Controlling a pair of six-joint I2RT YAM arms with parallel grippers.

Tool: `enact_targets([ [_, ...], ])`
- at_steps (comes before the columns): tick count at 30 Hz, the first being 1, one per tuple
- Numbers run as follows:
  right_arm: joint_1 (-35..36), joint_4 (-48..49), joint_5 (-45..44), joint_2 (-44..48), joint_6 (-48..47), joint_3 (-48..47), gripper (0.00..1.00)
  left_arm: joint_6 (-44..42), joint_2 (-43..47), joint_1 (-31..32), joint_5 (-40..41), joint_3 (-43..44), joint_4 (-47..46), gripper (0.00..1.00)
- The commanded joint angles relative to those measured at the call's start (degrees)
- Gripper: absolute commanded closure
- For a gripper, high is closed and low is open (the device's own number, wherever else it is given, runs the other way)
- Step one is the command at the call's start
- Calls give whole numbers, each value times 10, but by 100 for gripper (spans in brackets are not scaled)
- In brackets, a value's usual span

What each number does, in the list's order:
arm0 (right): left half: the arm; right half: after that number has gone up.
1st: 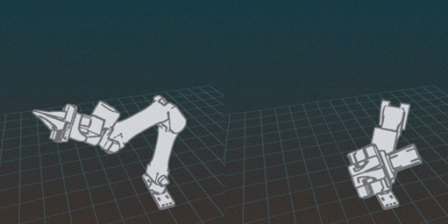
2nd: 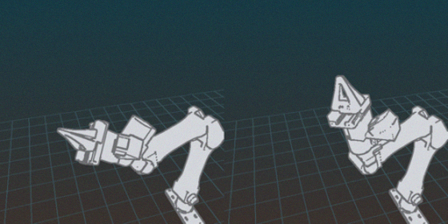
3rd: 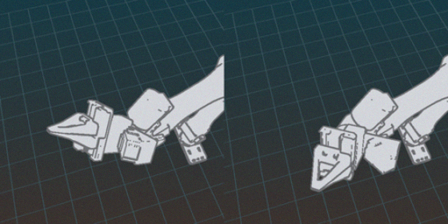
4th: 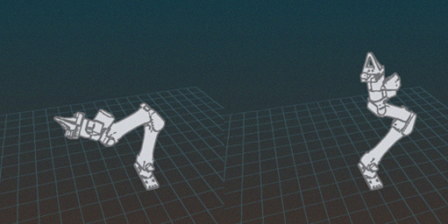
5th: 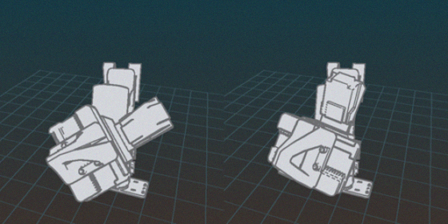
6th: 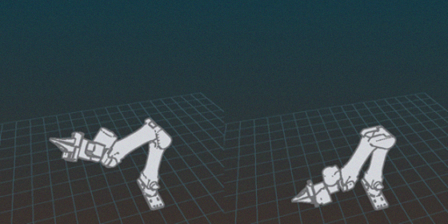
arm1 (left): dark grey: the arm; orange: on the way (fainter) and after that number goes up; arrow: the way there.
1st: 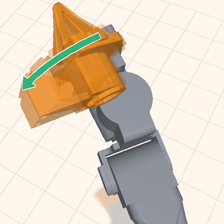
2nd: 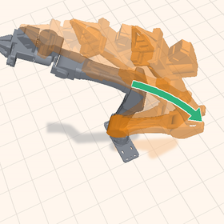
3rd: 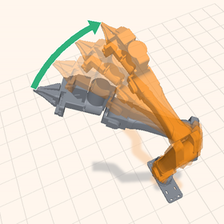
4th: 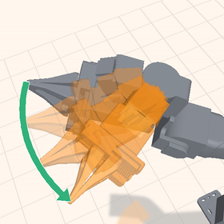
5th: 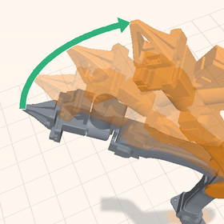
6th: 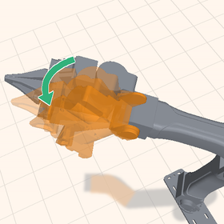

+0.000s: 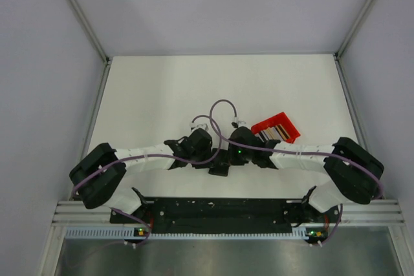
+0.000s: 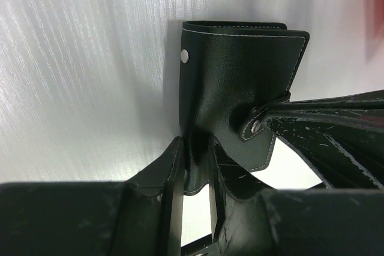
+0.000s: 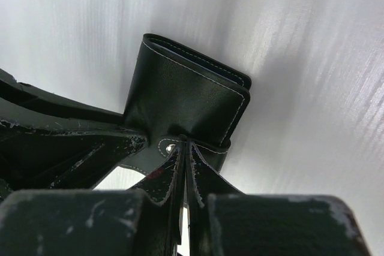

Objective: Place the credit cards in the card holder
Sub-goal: Close the card holder at the center of the board.

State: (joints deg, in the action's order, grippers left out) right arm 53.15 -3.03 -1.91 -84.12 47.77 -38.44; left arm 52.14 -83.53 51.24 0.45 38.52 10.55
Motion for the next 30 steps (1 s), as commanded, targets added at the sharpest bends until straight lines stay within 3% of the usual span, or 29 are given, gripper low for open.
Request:
enact_targets([
  [1,13,26,7,-17,15,-23,100,10,-11,3,-2,-10,3,79],
  [9,11,11,-35,-11,3,-17,100,14,-9,3,-2,-16,0,79],
  [16,12,10,-27,51,-33,-16,99,15,-8,3,3,-15,4,79],
  [30,6,-30,-50,91,2,32,100,16,-9,3,4,-13,7,79],
])
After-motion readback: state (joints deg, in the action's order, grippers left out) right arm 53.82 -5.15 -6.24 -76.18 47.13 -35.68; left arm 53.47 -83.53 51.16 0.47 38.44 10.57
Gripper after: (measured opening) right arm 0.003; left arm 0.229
